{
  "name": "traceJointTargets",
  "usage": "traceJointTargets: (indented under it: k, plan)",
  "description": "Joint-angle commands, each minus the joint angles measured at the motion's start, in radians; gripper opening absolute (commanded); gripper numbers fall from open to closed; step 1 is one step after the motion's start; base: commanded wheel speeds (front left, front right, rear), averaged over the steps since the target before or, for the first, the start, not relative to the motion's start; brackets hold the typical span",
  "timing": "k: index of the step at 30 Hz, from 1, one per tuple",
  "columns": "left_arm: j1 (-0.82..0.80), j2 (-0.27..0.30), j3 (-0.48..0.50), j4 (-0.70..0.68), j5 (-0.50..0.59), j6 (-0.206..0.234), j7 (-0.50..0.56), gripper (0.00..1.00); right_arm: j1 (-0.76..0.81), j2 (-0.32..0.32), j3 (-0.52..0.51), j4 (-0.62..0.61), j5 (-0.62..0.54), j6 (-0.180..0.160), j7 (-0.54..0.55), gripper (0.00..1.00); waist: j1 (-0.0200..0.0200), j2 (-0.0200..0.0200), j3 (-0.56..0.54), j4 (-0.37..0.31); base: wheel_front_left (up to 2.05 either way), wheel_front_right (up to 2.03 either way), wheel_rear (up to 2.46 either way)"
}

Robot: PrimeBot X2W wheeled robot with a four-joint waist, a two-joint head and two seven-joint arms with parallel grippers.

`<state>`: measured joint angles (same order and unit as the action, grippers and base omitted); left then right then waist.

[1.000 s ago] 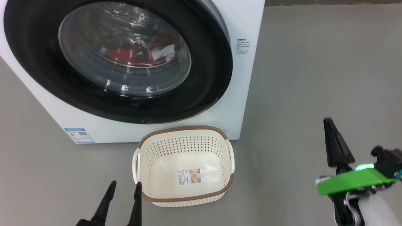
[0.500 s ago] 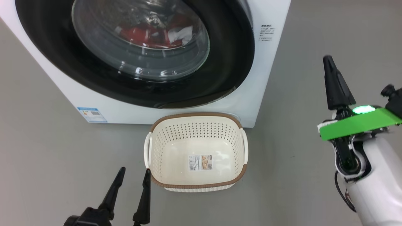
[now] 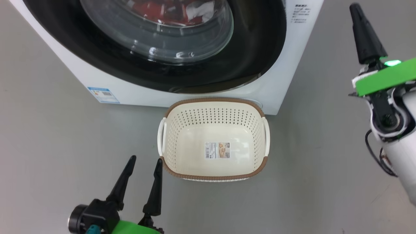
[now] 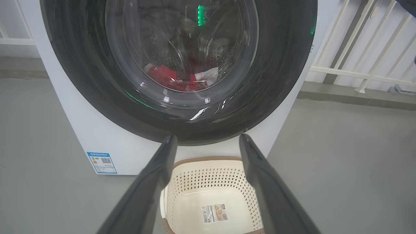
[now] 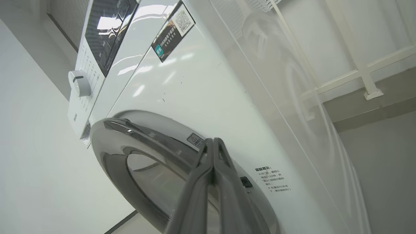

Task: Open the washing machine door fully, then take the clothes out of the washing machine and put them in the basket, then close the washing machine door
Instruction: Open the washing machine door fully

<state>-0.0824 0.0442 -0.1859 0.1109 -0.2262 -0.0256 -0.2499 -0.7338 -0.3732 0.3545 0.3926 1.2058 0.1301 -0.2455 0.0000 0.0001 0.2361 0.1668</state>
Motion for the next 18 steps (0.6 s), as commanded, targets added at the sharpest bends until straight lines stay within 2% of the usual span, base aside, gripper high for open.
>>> traceJointTargets:
  k: [1,7,12,18]
  plan:
    - [-0.03,0.006,0.026,-0.023,-0.014,0.006,-0.012,1.0,-0.036,-0.017,0.027,-0.021,0.044,0.001,0.016,0.0,0.0,-0.0001,0.032,0.018,0.0,0.0,0.0]
    - [-0.063,0.006,0.008,-0.025,-0.024,0.008,-0.012,1.0,-0.116,-0.065,0.058,-0.038,0.233,0.001,0.13,0.0,0.0,-0.0001,0.081,0.04,0.0,0.0,0.0]
    - [-0.087,0.006,-0.004,-0.024,-0.031,0.009,-0.012,1.0,-0.168,-0.099,0.061,-0.045,0.339,0.001,0.246,0.0,0.0,-0.0001,0.115,0.059,0.0,0.0,0.0]
    - [-0.108,0.006,-0.014,-0.026,-0.04,0.012,-0.012,1.0,-0.217,-0.098,0.033,-0.029,0.46,0.001,0.413,0.0,0.0,-0.0001,0.153,0.076,0.0,0.0,0.0]
